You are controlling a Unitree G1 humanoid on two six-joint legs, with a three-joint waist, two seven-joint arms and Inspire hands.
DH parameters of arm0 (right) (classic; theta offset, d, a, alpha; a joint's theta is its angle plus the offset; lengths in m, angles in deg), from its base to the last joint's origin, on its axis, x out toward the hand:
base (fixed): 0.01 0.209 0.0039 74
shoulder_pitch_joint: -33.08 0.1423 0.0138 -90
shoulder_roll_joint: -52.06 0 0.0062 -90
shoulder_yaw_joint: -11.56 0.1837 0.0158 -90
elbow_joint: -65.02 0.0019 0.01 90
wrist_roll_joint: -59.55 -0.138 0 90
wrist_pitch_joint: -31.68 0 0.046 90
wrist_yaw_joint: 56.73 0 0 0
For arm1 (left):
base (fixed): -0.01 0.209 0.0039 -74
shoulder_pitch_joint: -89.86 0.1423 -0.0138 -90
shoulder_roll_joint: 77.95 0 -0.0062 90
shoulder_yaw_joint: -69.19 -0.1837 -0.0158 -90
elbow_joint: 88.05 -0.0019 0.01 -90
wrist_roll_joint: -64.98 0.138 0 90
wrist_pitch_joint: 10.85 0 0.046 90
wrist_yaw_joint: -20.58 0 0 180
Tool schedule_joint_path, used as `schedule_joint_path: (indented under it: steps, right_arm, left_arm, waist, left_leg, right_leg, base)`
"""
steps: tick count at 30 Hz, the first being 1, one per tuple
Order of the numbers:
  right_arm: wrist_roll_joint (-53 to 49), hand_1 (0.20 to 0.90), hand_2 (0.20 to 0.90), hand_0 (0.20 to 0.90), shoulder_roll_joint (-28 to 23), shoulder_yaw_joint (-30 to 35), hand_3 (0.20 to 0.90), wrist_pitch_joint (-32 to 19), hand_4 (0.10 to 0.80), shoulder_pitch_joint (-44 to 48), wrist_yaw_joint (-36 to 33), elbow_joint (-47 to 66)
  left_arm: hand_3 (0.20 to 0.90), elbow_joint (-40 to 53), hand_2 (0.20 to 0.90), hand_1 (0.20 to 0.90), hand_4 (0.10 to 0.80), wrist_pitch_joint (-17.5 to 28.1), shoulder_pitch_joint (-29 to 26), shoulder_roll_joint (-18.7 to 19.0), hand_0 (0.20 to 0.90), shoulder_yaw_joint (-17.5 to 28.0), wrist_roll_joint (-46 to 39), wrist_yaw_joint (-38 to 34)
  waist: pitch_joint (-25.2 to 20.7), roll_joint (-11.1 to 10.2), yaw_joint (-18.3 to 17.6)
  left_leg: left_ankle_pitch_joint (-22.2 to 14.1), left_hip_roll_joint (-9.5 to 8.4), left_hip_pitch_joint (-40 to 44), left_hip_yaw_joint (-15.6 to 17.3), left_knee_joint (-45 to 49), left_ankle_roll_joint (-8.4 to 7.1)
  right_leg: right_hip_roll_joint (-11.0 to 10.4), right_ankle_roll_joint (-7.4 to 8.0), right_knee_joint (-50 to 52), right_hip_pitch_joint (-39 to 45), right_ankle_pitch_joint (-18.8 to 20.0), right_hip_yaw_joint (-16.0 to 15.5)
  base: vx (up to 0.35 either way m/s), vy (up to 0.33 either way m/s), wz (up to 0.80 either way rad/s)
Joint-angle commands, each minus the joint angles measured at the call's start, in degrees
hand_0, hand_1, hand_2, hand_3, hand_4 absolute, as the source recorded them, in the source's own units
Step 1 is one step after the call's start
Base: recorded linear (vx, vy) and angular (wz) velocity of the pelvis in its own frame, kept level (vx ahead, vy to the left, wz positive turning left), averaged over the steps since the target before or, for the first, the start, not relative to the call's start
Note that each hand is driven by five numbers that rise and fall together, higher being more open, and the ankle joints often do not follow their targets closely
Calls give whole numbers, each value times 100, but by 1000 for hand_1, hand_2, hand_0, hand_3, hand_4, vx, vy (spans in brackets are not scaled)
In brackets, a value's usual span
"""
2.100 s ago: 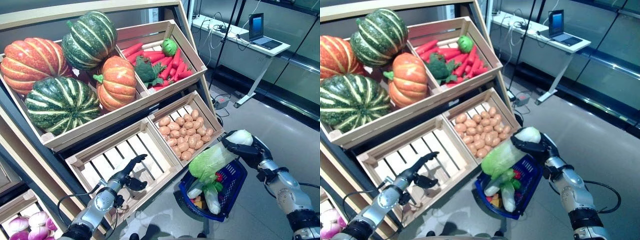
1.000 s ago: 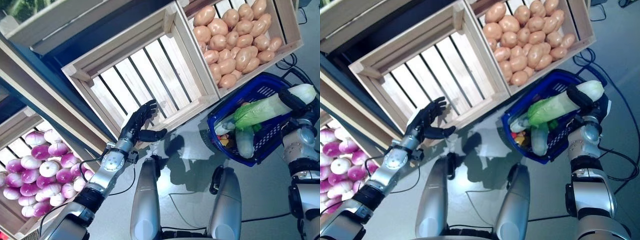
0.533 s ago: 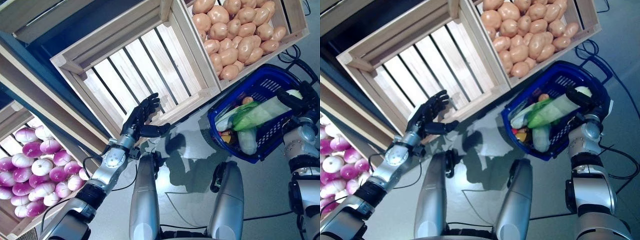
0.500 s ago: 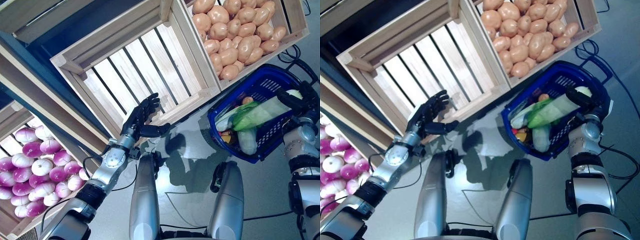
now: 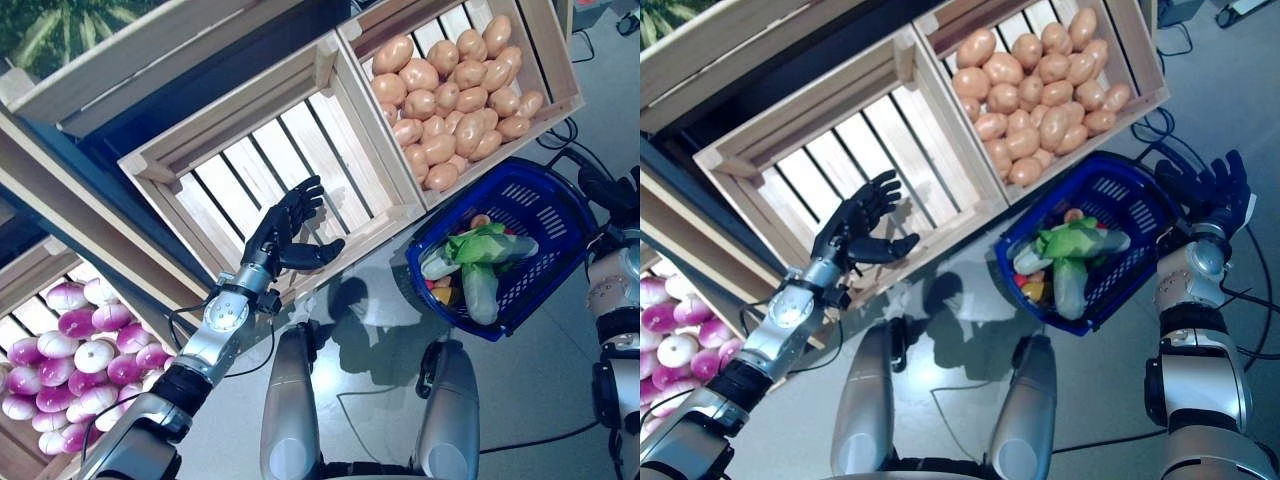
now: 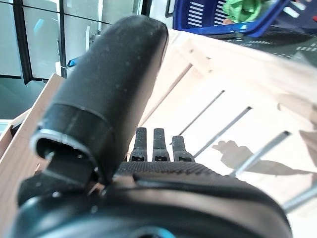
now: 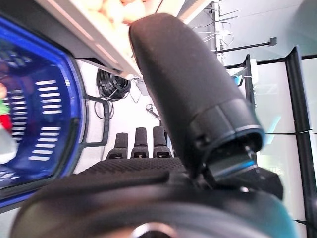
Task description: Put vegetables into the basket
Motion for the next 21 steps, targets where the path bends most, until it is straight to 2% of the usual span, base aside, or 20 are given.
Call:
schedule_joint_path:
  steps: [1, 2, 5, 9, 13, 17, 20, 21]
  right_arm:
    - [-84, 900, 900, 900, -92, 130, 900, -705, 800, -242, 261, 429]
    - [-164, 900, 900, 900, 92, 149, 900, -718, 800, -432, 372, 696]
    - [-246, 900, 900, 900, 546, 169, 900, -776, 800, -822, 547, 1176]
    - [-134, 900, 900, 900, 1384, 38, 900, -708, 800, -1913, 828, 2186]
    - [128, 900, 900, 900, 1674, -82, 900, -540, 800, -2688, 1101, 2816]
    - [568, 900, 900, 900, 2282, -383, 900, -537, 800, -3689, 1220, 3651]
    - [783, 900, 900, 900, 2689, -697, 900, -507, 800, -4115, 1267, 4042]
    - [857, 900, 900, 900, 2917, -916, 900, -587, 800, -4321, 1324, 4121]
  left_arm:
    - [900, 141, 900, 900, 800, 533, -130, 69, 900, 237, 30, 199]
    - [900, 78, 900, 900, 800, 499, -16, 20, 900, 286, 133, 255]
    - [900, 39, 900, 900, 800, 385, 190, -97, 900, 394, 352, 297]
    - [900, 138, 900, 900, 800, 188, 735, -348, 900, 592, 981, 243]
    - [900, 223, 900, 900, 800, -6, 1126, -449, 900, 796, 1188, 305]
    - [900, 196, 900, 900, 800, -150, 1717, -600, 900, 954, 1525, 205]
    - [900, 67, 900, 900, 800, -226, 2007, -752, 900, 988, 1614, 137]
    - [900, -86, 900, 900, 800, -113, 2129, -867, 900, 941, 1749, 90]
  waist:
    - [-995, -273, 94]
    - [-1151, -323, 80]
    - [-1381, -385, 45]
    - [-1858, -422, -5]
    - [-2094, -395, -27]
    - [-2290, -380, -125]
    - [-2359, -388, -203]
    - [-2398, -391, -251]
  left_leg:
    - [-24, 400, 996, -182, -948, -63]
    - [213, 382, 1280, -121, -1425, -65]
    - [596, 332, 1818, 22, -2239, -92]
    - [1105, 147, 2717, 288, -3530, -89]
    - [1339, 47, 3216, 424, -4251, -68]
    - [1594, 7, 3639, 542, -4978, -51]
    - [1711, -21, 3854, 636, -5324, -44]
    - [1737, -43, 3909, 673, -5446, -43]
  right_leg:
    - [-6, -390, -1041, 588, 867, 0]
    - [77, -373, -1516, 879, 1043, -69]
    - [246, -307, -2308, 1401, 1296, -155]
    - [478, -230, -3727, 2373, 1698, -333]
    - [562, -162, -4408, 2890, 1911, -389]
    - [587, -93, -4984, 3240, 2162, -345]
    - [608, -57, -5253, 3375, 2298, -308]
    - [629, -38, -5438, 3452, 2406, -319]
  base:
    - [139, 26, -13]
    - [185, 20, -8]
    - [206, 20, -13]
    - [249, 29, -19]
    - [195, 31, -8]
    - [123, 13, -9]
    - [52, 12, -8]
    - [24, 0, -4]
